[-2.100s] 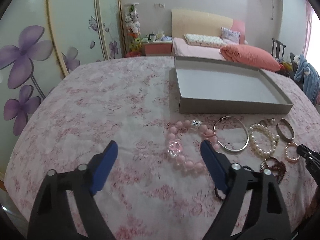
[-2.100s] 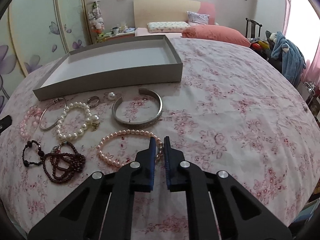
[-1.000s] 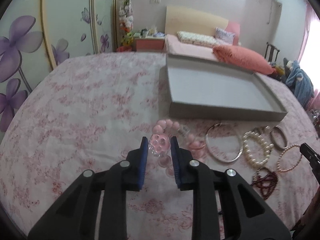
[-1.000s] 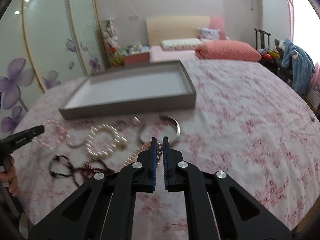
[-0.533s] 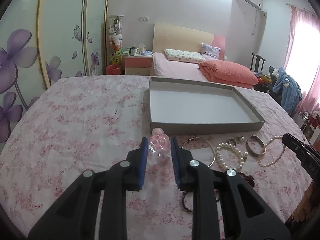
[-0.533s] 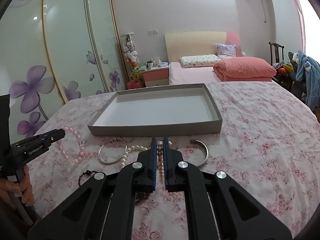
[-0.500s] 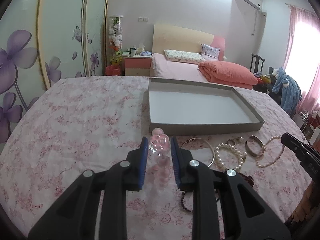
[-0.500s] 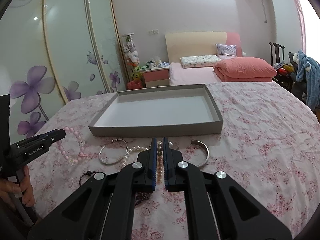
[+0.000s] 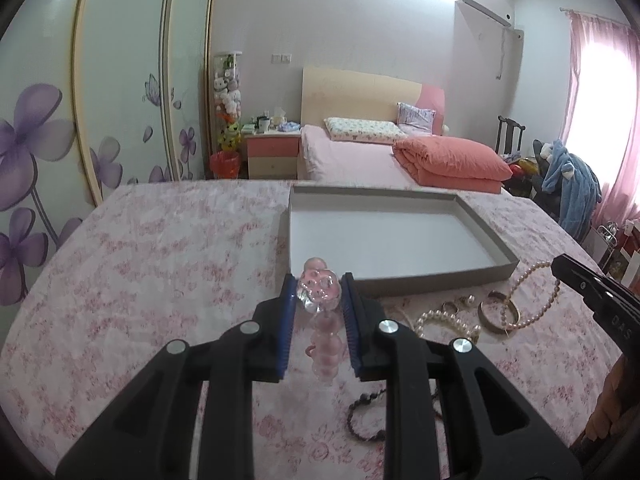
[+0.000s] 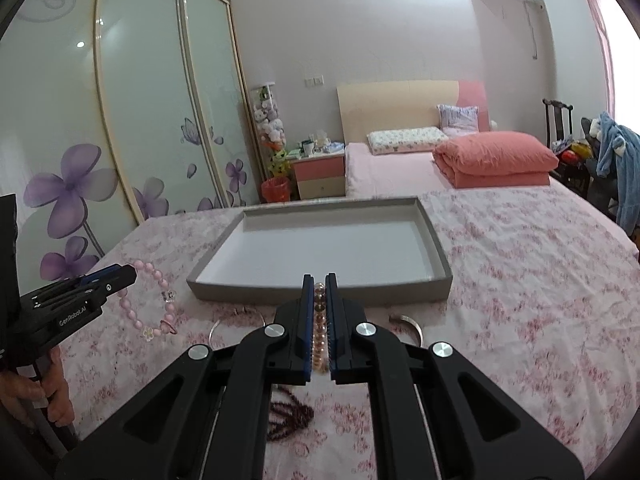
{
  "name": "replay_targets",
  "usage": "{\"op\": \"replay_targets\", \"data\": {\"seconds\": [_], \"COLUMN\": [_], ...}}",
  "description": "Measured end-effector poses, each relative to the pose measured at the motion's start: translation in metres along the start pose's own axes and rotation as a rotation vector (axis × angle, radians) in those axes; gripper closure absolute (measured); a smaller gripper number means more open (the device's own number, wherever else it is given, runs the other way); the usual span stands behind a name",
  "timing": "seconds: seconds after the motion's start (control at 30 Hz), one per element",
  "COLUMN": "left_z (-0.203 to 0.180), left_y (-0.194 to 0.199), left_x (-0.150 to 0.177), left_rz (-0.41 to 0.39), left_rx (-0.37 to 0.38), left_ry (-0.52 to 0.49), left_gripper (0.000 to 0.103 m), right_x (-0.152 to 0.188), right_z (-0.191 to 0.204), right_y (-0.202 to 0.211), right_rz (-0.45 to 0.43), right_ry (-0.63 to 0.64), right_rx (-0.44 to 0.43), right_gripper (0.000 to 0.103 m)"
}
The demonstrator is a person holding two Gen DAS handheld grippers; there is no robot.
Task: Organize jewelry
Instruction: 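Carry both bracelets into the grey tray and open both grippers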
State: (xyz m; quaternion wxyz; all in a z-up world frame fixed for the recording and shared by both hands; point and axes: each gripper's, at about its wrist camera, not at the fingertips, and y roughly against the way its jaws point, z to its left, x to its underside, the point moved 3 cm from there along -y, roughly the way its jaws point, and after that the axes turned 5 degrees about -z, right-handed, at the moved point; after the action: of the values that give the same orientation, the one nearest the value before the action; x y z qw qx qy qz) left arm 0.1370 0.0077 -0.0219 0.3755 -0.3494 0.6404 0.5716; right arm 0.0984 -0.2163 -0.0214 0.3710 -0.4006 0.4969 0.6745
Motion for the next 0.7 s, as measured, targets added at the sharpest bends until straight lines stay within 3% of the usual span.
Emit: {"op": "replay_targets", "data": {"seconds": [0.23,0.43,0.7], "left_z": [-0.023,-0.043,-0.049], "left_y": [-0.002,-0.027,-0.084], "left_x": [-0.028,-0.053,-0.073], "left_rz": [-0.054,-0.072,-0.040], "left_rx": [-0.001,0.012,0.032], "left_ry": [-0.042,-0.077,-0.063], "left_gripper": [0.080,0.080,0.080], "right_x": [-0.031,-0.055,-0.067], "right_z": [0.006,0.001,-0.014], "right_y": [-0.005,-0.027,-0.088], "right_rz": [-0.077,-0.116,-0.057], "right_ry": [0.038,0.047,0.025], "right_rx": [0.002,0.005,0.014], "right_gripper": [0.097,0.097,0.097]}}
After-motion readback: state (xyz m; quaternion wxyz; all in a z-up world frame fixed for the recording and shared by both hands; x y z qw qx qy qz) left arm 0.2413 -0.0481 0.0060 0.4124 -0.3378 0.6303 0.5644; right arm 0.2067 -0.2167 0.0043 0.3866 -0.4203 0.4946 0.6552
